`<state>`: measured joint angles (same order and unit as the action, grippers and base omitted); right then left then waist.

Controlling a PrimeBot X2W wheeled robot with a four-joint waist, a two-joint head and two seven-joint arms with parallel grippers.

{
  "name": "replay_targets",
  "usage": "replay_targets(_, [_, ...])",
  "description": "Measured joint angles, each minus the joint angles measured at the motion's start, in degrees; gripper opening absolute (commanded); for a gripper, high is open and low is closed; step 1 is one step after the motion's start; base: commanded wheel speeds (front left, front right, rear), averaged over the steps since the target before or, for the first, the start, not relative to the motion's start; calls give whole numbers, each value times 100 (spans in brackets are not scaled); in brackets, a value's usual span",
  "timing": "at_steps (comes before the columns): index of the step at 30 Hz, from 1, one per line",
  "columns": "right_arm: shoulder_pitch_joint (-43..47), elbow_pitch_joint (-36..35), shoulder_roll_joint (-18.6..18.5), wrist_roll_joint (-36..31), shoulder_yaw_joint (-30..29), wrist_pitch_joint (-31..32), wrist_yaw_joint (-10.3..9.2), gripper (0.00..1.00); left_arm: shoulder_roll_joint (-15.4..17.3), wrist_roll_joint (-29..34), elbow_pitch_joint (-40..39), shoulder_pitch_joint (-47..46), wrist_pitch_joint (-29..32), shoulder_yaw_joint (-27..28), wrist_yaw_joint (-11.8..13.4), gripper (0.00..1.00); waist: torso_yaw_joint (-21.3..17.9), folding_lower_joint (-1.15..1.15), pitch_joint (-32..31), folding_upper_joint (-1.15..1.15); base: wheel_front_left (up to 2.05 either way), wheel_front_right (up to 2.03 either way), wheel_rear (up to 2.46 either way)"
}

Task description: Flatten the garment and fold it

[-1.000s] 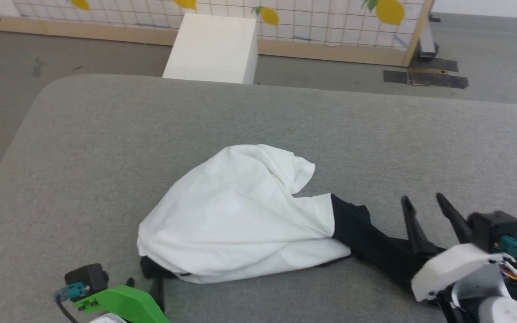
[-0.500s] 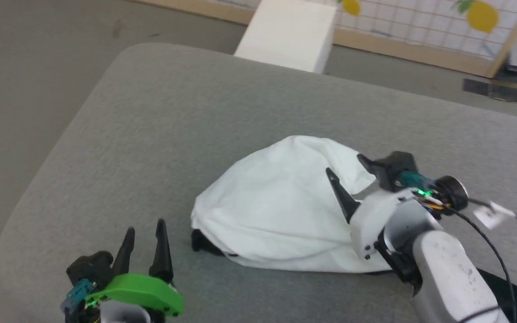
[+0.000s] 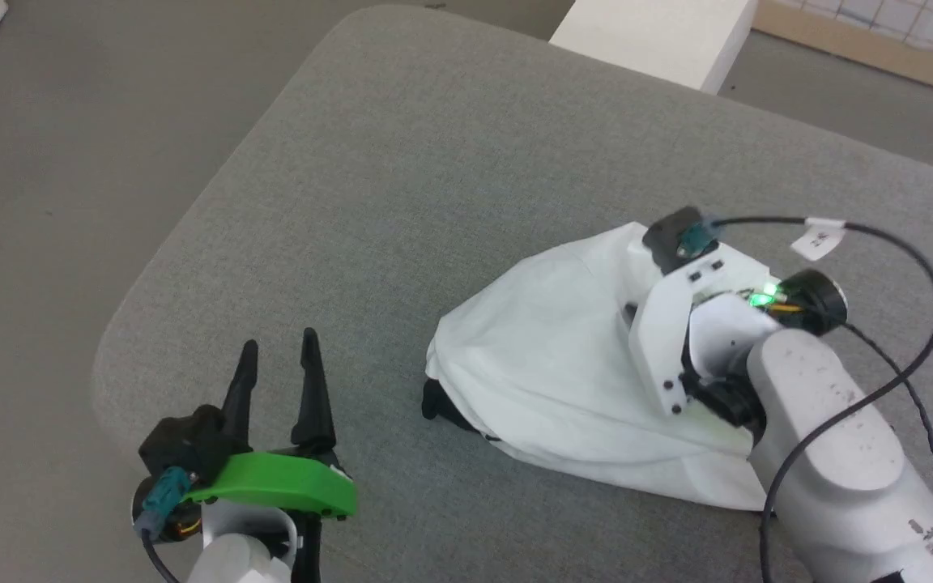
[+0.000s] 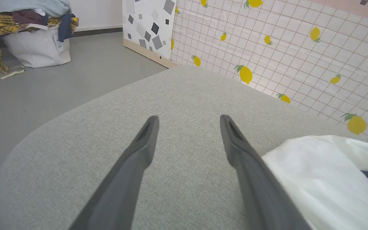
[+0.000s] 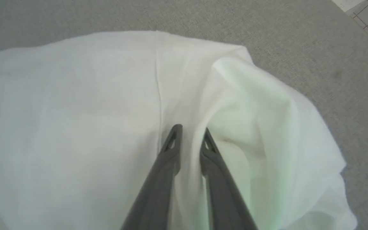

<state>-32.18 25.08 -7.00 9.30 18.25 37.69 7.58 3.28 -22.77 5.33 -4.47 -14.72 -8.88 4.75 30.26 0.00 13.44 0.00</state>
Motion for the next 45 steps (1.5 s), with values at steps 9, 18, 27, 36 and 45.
replay_targets(9, [-48, -800, -48, 116, -1144, -697, 1, 0, -16, 14, -29, 6, -1, 143, 11, 100, -222, 0, 26, 0, 0, 0, 0])
replay_targets(18, [407, -1224, 35, -1037, -3924, -1257, 0, 0, -19, 153, 21, 4, -1, 280, -51, 100, -767, 0, -185, 0, 0, 0, 0])
replay_targets(27, [934, -898, 339, -1648, -5250, -1294, 0, 100, -22, 211, 110, -1, -1, 264, -74, 100, -1127, 0, -244, 0, 0, 0, 0])
replay_targets(36, [1853, -1349, 404, -589, -4273, -2709, 0, 100, -22, 191, 439, -36, -2, 82, -118, 100, -1476, 0, -391, 0, 0, 0, 0])
replay_targets(45, [2924, -2124, 419, 18, -2620, -3683, 0, 100, -26, 166, 1304, -732, 360, -264, -34, 100, -2072, 0, -515, 0, 0, 0, 0])
